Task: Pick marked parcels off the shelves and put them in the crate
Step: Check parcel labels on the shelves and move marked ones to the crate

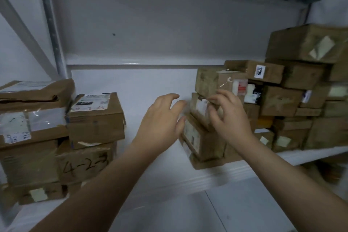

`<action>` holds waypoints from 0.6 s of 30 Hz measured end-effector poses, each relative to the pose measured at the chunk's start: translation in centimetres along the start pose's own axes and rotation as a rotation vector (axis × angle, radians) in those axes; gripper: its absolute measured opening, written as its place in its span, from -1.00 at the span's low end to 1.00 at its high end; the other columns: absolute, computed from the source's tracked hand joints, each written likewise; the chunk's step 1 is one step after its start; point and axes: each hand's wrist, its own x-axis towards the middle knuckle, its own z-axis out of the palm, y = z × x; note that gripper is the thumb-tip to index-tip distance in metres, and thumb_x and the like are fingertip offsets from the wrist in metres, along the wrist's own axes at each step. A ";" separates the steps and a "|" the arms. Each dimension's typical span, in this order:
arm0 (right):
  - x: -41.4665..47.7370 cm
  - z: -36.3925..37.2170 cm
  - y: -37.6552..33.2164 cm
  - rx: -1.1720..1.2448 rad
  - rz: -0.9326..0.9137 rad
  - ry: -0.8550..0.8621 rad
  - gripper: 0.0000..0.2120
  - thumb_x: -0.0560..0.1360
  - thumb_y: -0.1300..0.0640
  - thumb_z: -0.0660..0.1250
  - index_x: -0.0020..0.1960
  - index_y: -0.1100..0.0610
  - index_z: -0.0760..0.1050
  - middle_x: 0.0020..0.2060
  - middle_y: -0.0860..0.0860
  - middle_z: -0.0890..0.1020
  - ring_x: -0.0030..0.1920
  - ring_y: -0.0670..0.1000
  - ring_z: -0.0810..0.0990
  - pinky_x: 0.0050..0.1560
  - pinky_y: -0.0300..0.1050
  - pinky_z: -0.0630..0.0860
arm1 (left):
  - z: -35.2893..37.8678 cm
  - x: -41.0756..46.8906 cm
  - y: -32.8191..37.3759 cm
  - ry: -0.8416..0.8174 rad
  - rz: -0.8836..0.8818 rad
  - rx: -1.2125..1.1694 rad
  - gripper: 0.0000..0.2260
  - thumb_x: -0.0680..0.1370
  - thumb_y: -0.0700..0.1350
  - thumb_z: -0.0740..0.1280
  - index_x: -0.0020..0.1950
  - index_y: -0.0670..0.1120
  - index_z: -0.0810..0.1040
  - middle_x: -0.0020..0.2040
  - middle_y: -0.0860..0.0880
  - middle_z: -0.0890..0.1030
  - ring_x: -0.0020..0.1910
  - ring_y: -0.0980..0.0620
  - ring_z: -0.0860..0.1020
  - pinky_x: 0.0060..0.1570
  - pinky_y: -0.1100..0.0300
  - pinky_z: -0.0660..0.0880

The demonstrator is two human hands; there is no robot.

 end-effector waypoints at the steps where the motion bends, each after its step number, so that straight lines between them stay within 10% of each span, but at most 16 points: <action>1: 0.3 -0.7 1.2 -0.007 0.008 0.024 -0.74 0.52 0.23 0.30 0.20 0.17 0.53 0.28 0.08 0.46 0.32 0.08 0.36 0.31 0.00 0.34 | 0.9 1.2 1.1 -0.006 0.015 -0.008 -0.70 0.46 -0.12 0.40 0.18 -0.14 0.56 0.18 -0.18 0.55 0.13 -0.21 0.53 -0.01 0.00 0.52; 11: 3.4 -4.3 9.1 0.187 0.165 0.017 -0.57 0.53 0.28 0.26 0.34 -0.02 0.38 0.18 -0.12 0.37 0.19 -0.11 0.38 0.19 -0.24 0.31 | 7.7 13.7 8.0 -0.151 -0.023 0.132 -0.39 0.59 0.15 0.15 0.56 0.03 -0.01 0.54 -0.12 0.10 0.48 -0.14 0.11 0.41 -0.01 0.20; 18: 3.4 -2.2 10.9 0.537 0.266 -0.064 -0.57 0.57 0.19 0.27 0.40 -0.03 0.30 0.10 -0.23 0.51 0.09 -0.25 0.48 0.10 -0.42 0.39 | 8.9 11.6 9.2 0.057 -0.145 -0.094 -0.52 0.58 0.05 0.22 0.48 0.00 0.23 0.37 -0.08 0.32 0.34 -0.09 0.26 0.19 0.05 0.43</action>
